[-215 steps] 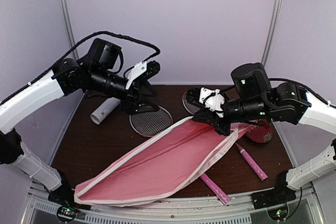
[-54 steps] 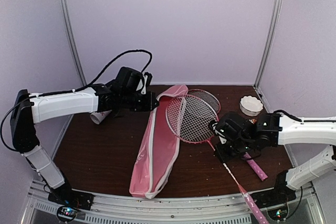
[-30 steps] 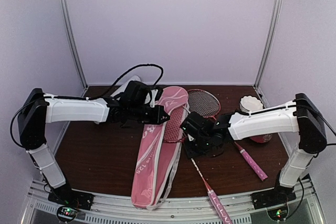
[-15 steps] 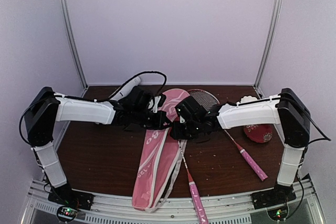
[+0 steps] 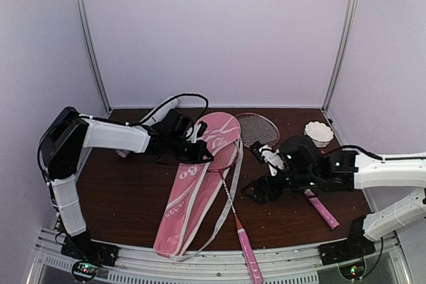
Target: Pack up the badminton gear
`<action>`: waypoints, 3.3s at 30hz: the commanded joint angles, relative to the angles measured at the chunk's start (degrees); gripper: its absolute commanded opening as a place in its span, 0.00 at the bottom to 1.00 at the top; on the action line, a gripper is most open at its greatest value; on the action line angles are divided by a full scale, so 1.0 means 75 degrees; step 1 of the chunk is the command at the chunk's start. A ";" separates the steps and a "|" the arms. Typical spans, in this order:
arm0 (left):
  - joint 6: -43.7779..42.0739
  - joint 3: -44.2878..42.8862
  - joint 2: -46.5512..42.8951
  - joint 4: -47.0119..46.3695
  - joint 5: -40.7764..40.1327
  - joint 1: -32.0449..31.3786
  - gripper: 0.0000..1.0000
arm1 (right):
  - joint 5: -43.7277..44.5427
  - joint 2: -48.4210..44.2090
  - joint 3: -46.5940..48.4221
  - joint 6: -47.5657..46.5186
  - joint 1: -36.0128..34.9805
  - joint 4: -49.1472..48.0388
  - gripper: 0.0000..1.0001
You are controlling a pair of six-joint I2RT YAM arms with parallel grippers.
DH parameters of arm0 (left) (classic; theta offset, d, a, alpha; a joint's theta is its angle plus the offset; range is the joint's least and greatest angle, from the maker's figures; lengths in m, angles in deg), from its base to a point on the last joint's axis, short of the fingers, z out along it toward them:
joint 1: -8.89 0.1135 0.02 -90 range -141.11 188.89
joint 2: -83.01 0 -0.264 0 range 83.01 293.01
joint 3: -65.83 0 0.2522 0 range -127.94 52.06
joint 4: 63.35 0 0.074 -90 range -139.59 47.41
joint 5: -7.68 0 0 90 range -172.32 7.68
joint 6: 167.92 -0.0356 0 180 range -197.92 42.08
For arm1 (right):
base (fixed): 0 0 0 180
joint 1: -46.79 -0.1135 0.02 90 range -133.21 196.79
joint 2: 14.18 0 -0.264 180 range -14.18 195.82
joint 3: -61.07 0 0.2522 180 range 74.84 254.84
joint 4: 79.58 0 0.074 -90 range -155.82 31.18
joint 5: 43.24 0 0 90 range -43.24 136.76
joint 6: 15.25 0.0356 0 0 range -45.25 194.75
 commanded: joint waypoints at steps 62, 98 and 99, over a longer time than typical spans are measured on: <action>0.0531 -0.0112 0.0460 -0.0735 0.0091 -0.0285 0.00 | -0.0439 0.3392 0.0009 0.4772 -0.0700 -0.4655 0.00; 0.1444 0.2911 -0.3821 0.1628 -0.2183 -0.2457 0.48 | 0.0995 0.1710 -0.1560 -0.0393 -0.3371 -0.2716 0.65; 0.1624 0.3007 -0.3828 0.1585 -0.2254 -0.2664 0.48 | 0.1015 0.1838 -0.1536 -0.0388 -0.3406 -0.2861 0.64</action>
